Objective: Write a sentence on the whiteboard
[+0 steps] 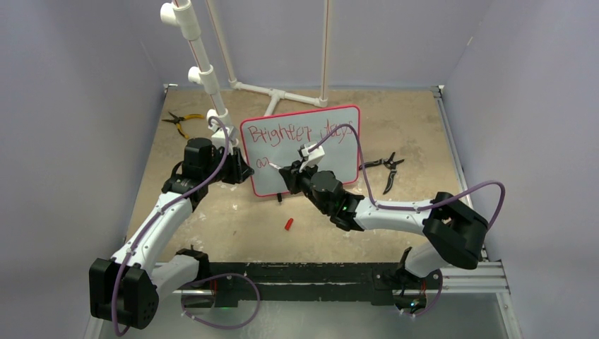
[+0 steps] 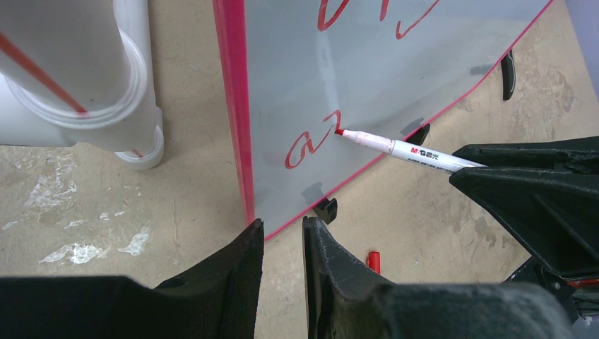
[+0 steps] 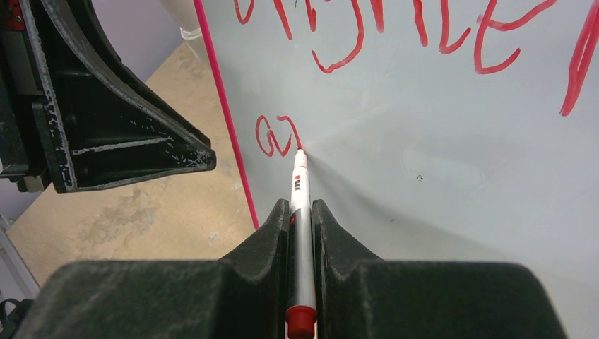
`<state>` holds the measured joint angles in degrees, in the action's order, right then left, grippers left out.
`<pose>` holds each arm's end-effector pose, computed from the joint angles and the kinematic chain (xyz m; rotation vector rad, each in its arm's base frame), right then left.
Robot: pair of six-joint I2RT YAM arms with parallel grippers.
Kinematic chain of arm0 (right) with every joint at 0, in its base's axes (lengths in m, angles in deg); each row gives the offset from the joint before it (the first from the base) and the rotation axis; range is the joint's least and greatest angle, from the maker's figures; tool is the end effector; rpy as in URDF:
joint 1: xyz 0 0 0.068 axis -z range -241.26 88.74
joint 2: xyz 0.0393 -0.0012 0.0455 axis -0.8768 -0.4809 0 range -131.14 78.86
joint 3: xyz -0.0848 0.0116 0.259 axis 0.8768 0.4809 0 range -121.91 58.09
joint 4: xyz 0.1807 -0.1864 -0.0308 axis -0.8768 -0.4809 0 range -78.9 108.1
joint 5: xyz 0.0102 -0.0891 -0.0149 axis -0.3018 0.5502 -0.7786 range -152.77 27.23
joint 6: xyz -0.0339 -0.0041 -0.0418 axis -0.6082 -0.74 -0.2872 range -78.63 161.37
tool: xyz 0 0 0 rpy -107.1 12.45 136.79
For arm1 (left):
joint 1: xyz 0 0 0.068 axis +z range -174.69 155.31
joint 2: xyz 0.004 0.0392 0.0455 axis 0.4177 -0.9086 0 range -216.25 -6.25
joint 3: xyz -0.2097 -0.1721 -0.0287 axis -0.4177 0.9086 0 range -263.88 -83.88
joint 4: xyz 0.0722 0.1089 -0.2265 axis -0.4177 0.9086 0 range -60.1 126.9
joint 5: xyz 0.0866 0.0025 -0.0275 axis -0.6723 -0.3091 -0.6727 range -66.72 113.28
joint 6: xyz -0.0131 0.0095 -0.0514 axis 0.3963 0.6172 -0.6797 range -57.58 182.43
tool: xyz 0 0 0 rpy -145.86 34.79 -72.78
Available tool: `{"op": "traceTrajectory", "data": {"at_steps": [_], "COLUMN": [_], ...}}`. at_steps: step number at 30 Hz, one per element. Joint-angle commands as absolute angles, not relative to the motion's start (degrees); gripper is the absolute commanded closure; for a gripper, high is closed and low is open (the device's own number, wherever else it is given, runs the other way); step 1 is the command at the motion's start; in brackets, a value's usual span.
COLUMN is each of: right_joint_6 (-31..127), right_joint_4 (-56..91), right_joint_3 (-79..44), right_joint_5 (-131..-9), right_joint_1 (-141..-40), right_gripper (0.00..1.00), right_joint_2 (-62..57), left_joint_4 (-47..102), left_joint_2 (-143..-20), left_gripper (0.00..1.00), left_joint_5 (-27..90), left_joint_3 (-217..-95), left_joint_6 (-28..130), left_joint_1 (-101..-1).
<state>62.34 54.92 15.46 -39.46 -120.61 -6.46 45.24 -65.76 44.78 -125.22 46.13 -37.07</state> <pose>0.1780 0.2728 0.2436 -0.2580 1.6963 0.7160 0.2189 -0.0613 0.2625 0.1476 2.1858 -0.6908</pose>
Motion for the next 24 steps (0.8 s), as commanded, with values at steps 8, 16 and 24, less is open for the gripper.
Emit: {"op": "traceTrajectory", "data": {"at_steps": [8,16,24], "right_joint_6": [63.2,63.73,63.34], "right_joint_4": [58.13,58.1,59.95], "right_joint_3": [13.21,15.34,17.94], "right_joint_5": [-35.36,-32.3,-33.31], "right_joint_1": [-120.41,-120.41,-120.41], "right_gripper": [1.0,1.0,1.0], "right_joint_2": [-4.69,-2.54,-0.79], "left_joint_4": [43.53,43.54,43.53], "left_joint_2": [-64.78,-64.79,-64.7], "left_gripper": [0.74,0.74,0.74], "left_joint_5": [45.14,45.09,45.0], "left_joint_3": [-124.67,-124.66,-124.58], "left_joint_6": [46.43,46.43,46.43], "left_joint_1": [-36.64,-36.64,-36.64]}}
